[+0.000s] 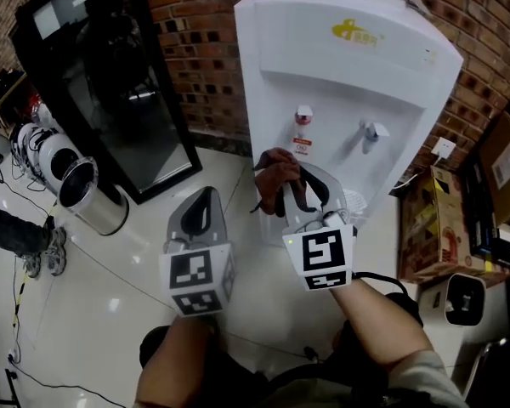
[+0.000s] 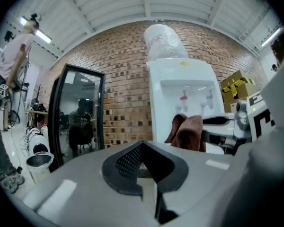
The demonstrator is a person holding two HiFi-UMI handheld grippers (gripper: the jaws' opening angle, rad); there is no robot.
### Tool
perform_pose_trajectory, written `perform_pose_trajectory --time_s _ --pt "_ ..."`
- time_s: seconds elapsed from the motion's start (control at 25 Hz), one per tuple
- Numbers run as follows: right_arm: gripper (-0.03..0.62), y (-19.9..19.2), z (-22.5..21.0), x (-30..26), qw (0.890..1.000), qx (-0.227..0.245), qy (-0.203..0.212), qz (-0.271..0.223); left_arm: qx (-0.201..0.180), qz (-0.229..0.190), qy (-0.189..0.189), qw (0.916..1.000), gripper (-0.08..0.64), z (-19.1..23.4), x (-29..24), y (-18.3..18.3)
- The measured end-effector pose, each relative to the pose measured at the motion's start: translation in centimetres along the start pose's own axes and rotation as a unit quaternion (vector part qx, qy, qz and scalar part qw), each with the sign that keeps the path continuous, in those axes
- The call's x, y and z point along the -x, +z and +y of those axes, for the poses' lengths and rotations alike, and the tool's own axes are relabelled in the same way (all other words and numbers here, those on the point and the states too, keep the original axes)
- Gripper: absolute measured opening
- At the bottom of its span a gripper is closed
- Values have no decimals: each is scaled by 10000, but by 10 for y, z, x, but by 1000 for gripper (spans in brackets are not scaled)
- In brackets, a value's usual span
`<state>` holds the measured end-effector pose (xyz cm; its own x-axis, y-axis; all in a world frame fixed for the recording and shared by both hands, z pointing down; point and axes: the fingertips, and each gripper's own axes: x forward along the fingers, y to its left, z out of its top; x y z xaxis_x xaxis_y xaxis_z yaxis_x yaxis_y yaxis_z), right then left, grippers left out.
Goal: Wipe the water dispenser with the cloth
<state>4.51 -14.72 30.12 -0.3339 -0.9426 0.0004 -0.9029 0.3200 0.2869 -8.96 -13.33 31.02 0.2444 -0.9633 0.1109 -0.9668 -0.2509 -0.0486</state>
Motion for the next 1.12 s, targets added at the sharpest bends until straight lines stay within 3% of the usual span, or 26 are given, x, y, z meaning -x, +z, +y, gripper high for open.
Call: perform_pose_trajectory --time_s 0.2,0.52,0.72,1.12 --pt "75 -35 41 -38 9977 315 411 432 -57 45 74 9999 0 18 3 -2" --pt "75 -74 54 -67 9924 720 418 906 -191 295 -360 9987 0 2 -2 -14" --pt "74 -83 36 -55 9904 777 233 1122 -45 364 -736 9966 0 -25 -9 -18" --pt "75 -111 -27 -9 9779 690 -334 1946 -258 379 -1431 9886 0 -104 -11 -26"
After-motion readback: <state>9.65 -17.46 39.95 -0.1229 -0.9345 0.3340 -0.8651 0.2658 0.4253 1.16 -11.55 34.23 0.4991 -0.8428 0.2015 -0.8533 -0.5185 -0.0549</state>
